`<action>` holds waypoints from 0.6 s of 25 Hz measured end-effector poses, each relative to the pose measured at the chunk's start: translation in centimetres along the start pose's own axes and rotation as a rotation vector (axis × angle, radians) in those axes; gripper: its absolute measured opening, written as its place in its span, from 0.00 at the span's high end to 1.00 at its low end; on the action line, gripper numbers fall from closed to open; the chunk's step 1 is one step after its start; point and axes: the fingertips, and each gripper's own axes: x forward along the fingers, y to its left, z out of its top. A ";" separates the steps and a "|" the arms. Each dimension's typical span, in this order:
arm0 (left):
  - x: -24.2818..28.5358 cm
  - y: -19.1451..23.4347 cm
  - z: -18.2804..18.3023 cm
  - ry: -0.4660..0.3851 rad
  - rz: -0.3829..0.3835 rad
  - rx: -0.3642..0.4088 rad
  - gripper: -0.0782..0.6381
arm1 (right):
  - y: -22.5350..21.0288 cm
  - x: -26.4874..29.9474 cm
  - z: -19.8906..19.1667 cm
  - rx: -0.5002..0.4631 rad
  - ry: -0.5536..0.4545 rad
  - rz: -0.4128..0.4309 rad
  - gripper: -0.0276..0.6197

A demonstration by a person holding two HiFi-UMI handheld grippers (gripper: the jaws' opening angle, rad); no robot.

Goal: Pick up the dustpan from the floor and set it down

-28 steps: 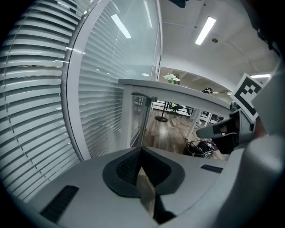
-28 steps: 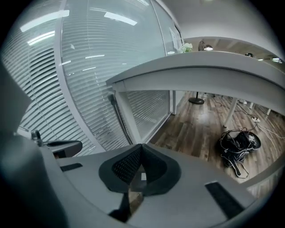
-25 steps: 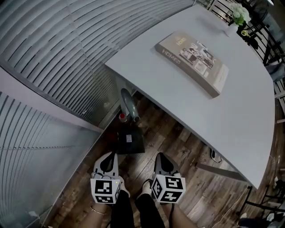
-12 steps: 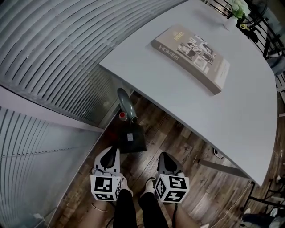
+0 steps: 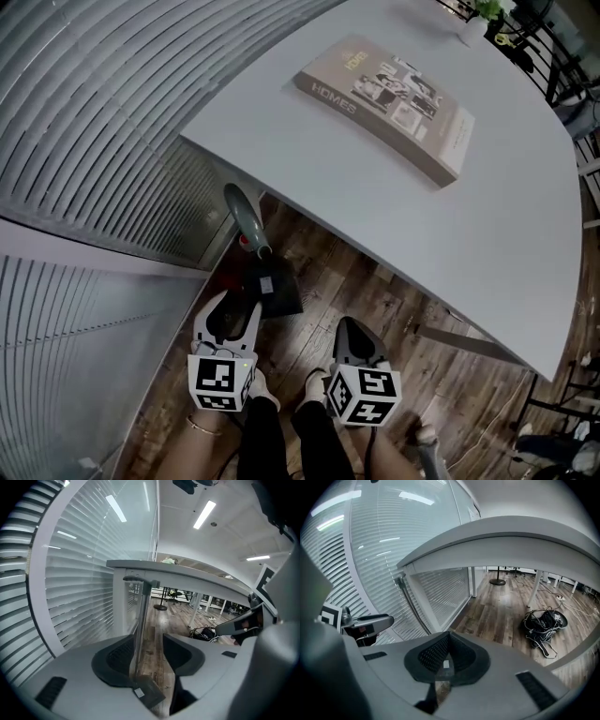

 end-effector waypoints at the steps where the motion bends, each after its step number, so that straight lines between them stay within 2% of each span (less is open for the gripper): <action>1: 0.4 0.0 0.1 -0.003 -0.005 0.010 0.59 | -0.2 0.0 -0.1 0.002 0.002 -0.004 0.91; 7: 3.4 0.6 1.0 -0.023 -0.020 0.064 0.58 | -1.1 0.2 -0.7 0.013 0.012 -0.026 0.91; 15: 6.8 1.6 2.0 -0.038 -0.024 0.085 0.58 | -2.0 0.5 -1.8 0.021 0.036 -0.045 0.91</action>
